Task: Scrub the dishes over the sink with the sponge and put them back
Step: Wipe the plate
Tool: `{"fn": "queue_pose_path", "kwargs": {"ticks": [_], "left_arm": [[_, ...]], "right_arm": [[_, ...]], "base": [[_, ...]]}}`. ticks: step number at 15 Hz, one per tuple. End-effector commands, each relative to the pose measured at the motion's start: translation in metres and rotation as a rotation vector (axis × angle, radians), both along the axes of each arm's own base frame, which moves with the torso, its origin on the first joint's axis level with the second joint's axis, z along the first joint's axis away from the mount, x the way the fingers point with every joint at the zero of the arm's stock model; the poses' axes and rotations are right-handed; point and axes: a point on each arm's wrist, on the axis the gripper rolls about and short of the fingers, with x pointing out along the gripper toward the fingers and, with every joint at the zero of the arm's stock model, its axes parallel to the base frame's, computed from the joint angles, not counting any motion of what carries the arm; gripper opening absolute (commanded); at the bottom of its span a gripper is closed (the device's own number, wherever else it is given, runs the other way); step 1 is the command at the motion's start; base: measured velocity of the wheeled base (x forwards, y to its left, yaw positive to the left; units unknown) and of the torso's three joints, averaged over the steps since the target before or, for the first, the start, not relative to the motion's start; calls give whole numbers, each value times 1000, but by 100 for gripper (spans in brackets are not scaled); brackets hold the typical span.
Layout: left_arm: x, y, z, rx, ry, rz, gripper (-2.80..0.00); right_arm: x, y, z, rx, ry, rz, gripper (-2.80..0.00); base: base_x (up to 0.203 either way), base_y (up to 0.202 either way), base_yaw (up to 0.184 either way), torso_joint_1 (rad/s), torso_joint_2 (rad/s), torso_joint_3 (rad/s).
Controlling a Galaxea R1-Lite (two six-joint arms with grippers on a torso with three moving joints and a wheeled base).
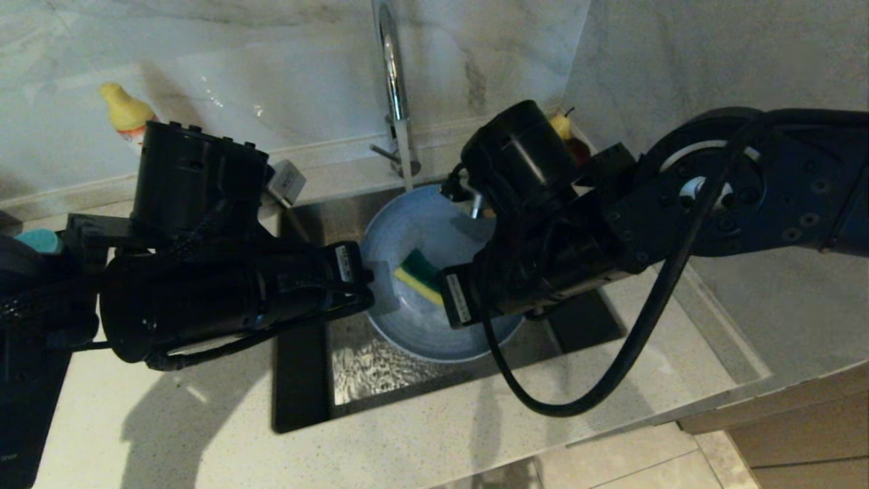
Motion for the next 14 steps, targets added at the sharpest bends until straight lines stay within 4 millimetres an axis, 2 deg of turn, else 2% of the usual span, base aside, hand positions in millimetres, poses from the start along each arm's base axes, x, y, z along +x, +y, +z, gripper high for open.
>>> {"fn": "queue_pose_path", "kwargs": {"ticks": [1,3,7,9,14], "left_arm": [[-3,2,0,-1,2,2,-280],[-4,3,-1,1,5,0,-280],[-4,3,-4,8,13,0,-280],[-4,2,-5,9,17,-3,-280],[-7,-2,-13,26,35,-28,-280]], "right_arm": [[5,-7,2,3,-5,-22,-280],[11,-17,7,4,-27,-41,-280],[7,-34,30,56,-83,-62,-280],[10,-40,31,56,-91,-76,-280],[21,-28,23,83,-111,-65,-280]], "base": [[0,0,0,0,0,0],[0,0,0,0,0,0],[0,0,0,0,0,0],[0,0,0,0,0,0],[0,0,0,0,0,0]]}}
